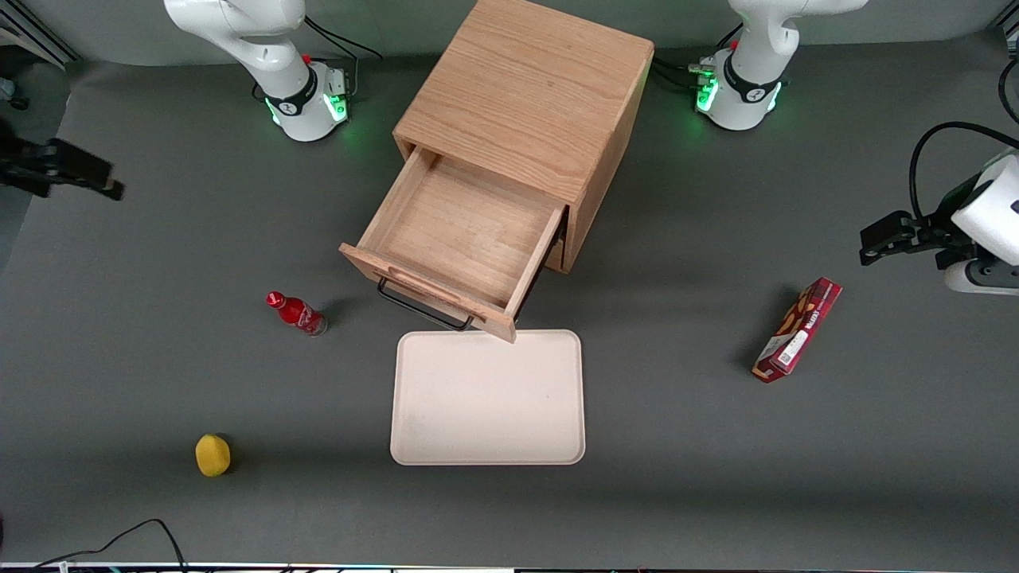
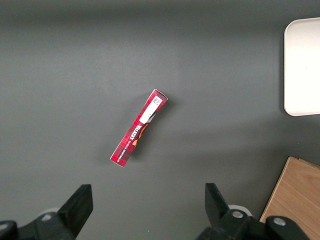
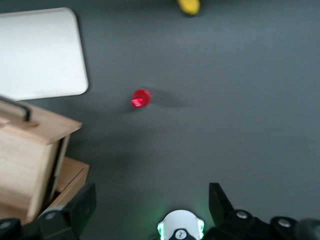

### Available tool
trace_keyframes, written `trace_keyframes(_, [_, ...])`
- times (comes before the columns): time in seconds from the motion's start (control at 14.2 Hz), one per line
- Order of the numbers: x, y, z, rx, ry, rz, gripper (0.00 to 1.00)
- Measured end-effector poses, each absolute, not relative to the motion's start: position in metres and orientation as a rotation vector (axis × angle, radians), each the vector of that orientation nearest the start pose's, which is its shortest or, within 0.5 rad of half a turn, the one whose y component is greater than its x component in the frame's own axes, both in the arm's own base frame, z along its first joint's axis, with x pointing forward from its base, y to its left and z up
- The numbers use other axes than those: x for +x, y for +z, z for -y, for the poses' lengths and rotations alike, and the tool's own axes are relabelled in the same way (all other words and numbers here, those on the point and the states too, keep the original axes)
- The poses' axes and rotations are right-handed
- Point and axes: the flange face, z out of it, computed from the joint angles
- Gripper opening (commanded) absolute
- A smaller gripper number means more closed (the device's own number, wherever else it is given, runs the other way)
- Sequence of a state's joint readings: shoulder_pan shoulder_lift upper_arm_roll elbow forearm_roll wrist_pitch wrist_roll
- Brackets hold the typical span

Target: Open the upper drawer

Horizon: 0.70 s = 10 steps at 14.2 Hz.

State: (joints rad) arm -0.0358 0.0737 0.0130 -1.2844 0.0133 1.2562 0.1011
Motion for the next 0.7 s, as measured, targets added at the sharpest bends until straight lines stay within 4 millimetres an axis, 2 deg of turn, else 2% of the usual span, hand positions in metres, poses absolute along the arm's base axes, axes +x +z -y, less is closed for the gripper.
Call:
trace_keyframes(0.07, [0.534, 0.678, 0.027, -3.118, 0.119, -0.199, 1.0])
trace_keyframes(0.14, [0.525, 0.664, 0.035, -3.115, 0.066, -0.205, 1.0])
trace_keyframes(0.28, [0.502, 0.634, 0.029, -3.112, 0.017, -0.193, 1.0])
trace_keyframes(0.42, [0.486, 0.615, 0.01, -3.117, 0.005, -0.167, 1.0])
trace_keyframes(0.63, [0.483, 0.611, -0.035, -3.134, -0.022, -0.13, 1.0])
trace_keyframes(0.7, [0.483, 0.612, -0.041, -3.137, -0.029, -0.111, 1.0])
